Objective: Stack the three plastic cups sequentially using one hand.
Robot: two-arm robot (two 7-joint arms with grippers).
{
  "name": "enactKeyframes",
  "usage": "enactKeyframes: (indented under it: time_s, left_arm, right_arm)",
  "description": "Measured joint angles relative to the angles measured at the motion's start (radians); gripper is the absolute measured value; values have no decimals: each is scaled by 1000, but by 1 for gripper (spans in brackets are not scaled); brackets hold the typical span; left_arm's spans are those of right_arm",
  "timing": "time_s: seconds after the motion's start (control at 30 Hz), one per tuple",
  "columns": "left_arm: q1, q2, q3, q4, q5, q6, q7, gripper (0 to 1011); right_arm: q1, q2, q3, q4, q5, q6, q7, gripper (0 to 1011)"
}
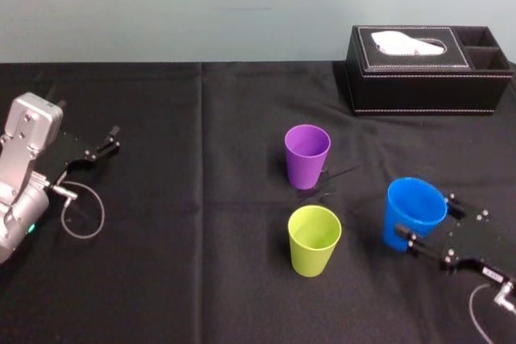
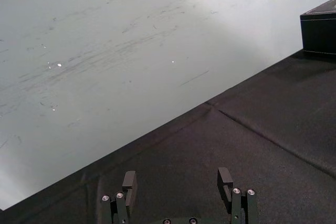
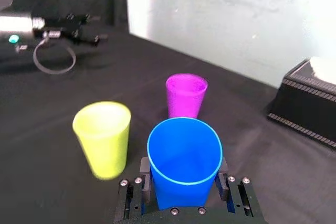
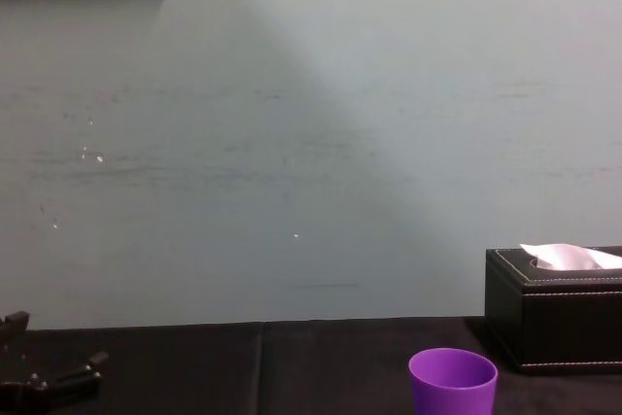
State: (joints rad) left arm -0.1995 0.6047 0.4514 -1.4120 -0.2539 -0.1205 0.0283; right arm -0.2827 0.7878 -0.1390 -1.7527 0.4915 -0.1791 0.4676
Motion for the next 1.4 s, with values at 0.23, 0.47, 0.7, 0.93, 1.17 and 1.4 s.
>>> enactKeyframes:
  time_s: [0.23,0.47,0.7,0.93,1.17,1.4]
  left_arm:
    - [0,0,0,0,0,0,0,1011]
    - [0,0,0,0,0,0,0,1011]
    - [0,0,0,0,0,0,0,1012]
    - [0,0,0,0,0,0,0,1011]
    - [0,0,0,0,0,0,0,1011]
    - [0,0,0,0,0,0,0,1011]
  right_arm:
    - [35,-4,39,-89,34,135,-28,716]
    - [165,-41,-9,-96,18,239,-32,716]
    - [302,-91,-94,-48,-49,293,-34,716]
    - [418,-145,-157,27,-84,313,-13,716]
    - [514,-194,-209,108,-103,323,12,716]
    - [562,-225,-244,160,-128,308,20,716]
